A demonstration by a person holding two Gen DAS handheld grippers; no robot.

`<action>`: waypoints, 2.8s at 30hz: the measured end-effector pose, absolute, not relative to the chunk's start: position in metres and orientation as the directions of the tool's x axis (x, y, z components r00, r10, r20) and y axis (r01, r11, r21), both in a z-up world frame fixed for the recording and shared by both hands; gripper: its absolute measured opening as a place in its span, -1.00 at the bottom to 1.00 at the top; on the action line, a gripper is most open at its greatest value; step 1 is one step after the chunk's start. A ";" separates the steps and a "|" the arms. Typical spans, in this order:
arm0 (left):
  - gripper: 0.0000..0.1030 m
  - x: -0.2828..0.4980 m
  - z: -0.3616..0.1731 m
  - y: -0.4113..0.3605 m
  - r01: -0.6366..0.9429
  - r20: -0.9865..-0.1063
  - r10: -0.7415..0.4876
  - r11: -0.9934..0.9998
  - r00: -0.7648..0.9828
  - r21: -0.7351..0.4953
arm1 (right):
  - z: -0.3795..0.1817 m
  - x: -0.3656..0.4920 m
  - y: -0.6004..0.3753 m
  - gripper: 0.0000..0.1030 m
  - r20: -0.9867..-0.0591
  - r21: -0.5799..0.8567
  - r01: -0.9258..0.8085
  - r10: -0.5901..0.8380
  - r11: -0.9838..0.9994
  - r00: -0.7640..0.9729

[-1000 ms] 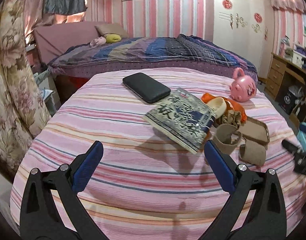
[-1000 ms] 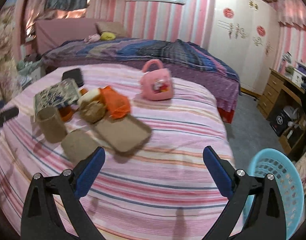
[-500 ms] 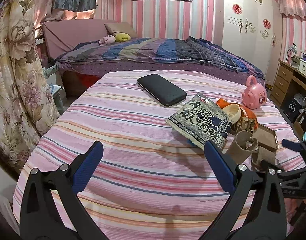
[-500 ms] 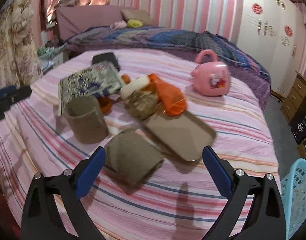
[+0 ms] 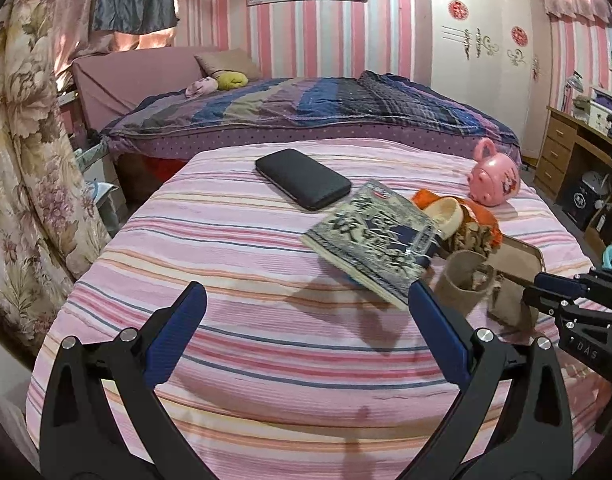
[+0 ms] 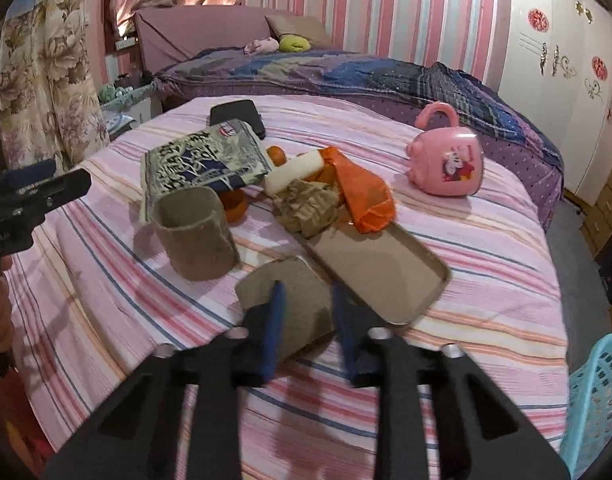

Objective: Collect trash
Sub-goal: 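Grasp the brown cardboard tube with the right tool, then grasp the brown paper cup with the left tool while right holds the tube, then carry tube and cup over the blue basket and open both tools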

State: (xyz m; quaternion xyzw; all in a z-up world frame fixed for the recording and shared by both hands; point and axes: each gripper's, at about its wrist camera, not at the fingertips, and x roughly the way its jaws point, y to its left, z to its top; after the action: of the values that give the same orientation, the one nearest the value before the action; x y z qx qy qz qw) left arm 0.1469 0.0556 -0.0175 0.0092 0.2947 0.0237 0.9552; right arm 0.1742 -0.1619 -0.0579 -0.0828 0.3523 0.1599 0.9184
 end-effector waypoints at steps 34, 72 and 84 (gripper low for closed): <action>0.89 0.156 -0.032 -0.031 0.059 -0.608 -0.033 0.998 0.793 0.023 | -0.036 0.161 -0.239 -0.19 -0.609 -0.056 -0.201 0.126 0.978 0.783; -0.27 0.155 -0.019 -0.097 0.128 -0.611 -0.092 0.992 0.786 0.016 | -0.032 0.130 -0.352 -0.19 -0.589 -0.071 -0.042 -0.008 0.997 0.808; -0.27 0.150 -0.015 -0.210 0.261 -0.591 -0.215 0.965 0.777 -0.007 | -0.032 0.105 -0.465 -0.19 -0.579 -0.032 0.165 -0.153 0.986 0.801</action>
State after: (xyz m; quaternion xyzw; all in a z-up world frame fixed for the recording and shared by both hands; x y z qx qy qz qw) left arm 0.1504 -0.2102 -0.0154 0.0374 0.3089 -0.1262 0.9419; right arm 0.1048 -0.4649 -0.0322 0.0098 0.3043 -0.0836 0.9488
